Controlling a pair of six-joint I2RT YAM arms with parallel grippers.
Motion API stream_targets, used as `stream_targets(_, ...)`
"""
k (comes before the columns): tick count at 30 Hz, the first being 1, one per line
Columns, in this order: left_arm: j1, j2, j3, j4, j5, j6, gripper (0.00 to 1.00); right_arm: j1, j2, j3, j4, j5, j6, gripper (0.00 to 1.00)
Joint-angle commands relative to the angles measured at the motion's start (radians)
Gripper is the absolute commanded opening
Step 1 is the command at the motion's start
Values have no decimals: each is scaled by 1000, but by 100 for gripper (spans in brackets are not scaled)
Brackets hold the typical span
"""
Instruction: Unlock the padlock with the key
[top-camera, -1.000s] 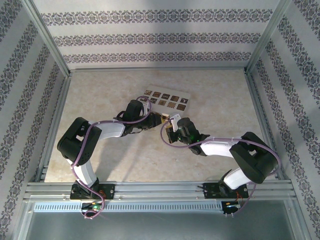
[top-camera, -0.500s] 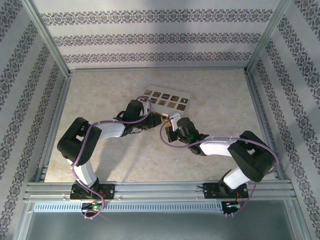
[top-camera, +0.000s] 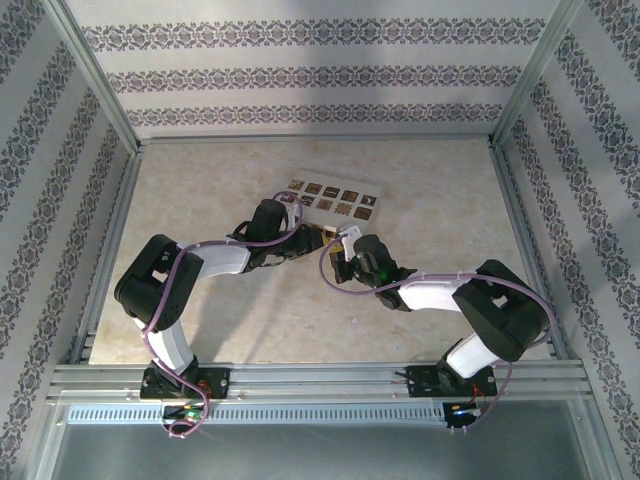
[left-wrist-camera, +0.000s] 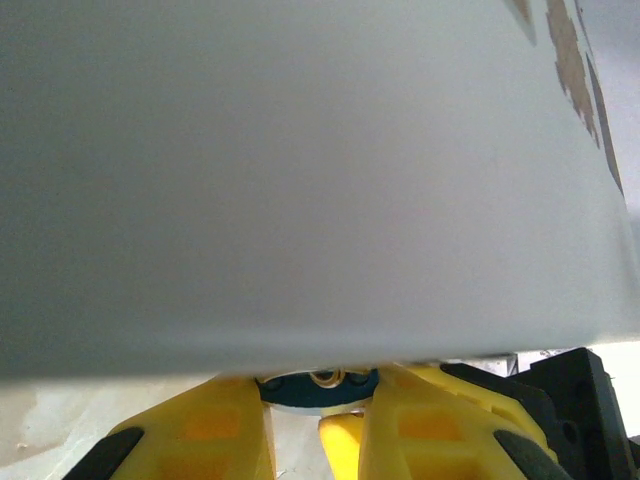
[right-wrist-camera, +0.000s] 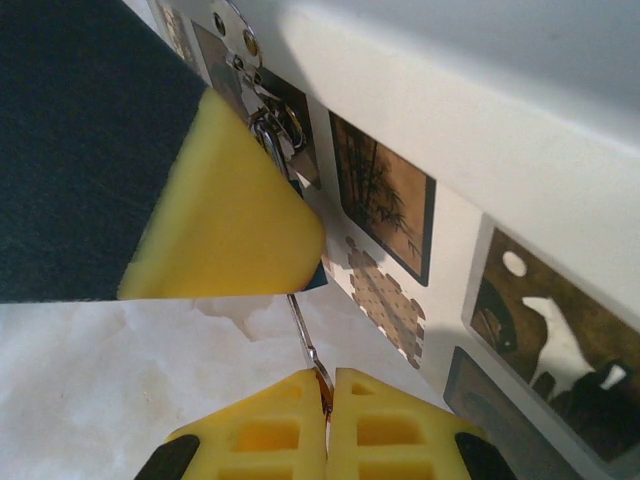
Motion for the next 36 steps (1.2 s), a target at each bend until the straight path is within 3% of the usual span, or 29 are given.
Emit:
stream_targets(1,-20,-37,36,25,28,-18,20,-8,13,21,35,31,14,0)
stream_targets(15,-21,-41,31,25,28,-24,20,-13,4,10,73,27,23,0)
stream_targets(36,-38,-61,67,1,48,-84,20,-18,78,1,319,-1,26,0)
